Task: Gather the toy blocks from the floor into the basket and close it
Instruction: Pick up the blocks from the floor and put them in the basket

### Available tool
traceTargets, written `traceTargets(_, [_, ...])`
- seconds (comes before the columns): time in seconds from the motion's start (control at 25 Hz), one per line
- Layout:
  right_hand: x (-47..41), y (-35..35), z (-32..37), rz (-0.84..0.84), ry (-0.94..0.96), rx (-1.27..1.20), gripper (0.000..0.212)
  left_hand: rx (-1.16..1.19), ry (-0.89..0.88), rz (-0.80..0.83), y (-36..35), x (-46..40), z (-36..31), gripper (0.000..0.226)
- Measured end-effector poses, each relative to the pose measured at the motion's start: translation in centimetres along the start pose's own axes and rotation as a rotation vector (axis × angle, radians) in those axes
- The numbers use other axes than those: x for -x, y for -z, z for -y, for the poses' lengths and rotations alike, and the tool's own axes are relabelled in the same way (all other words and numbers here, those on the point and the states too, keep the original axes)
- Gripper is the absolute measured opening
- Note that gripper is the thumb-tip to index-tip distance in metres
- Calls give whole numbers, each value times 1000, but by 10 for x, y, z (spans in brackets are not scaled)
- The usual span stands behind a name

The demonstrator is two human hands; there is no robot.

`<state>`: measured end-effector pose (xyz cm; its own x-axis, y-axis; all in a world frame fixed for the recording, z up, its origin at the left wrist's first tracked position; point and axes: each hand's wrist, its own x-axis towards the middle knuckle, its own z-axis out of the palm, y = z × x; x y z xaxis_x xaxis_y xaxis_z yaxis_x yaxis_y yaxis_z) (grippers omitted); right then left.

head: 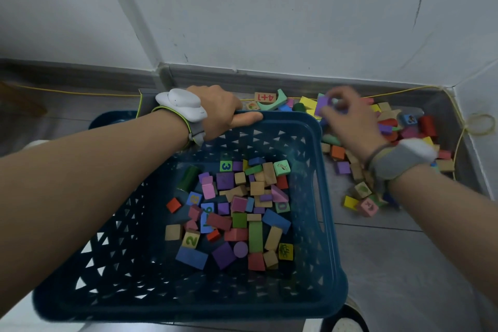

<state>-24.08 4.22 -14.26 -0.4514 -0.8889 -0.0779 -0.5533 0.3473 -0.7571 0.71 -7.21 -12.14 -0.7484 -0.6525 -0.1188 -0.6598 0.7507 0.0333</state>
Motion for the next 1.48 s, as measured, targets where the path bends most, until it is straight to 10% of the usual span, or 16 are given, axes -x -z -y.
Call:
traceTargets(0.16, [17, 41, 86, 14, 281, -191, 22, -20, 20, 58, 6, 0, -4, 83])
traceTargets(0.44, [72, -28, 85, 841, 617, 760, 41, -60, 27, 34, 6, -3, -12, 72])
traceTargets(0.76, [73, 49, -8, -144, 258, 285, 12, -38, -5, 52, 14, -7, -31, 66])
traceTargets(0.96, [102, 43, -118, 415, -184, 814, 77, -49, -35, 18, 22, -17, -51, 70])
traceTargets(1.48, [93, 9, -140, 533, -86, 743, 40, -3, 20, 32, 10, -33, -65, 70])
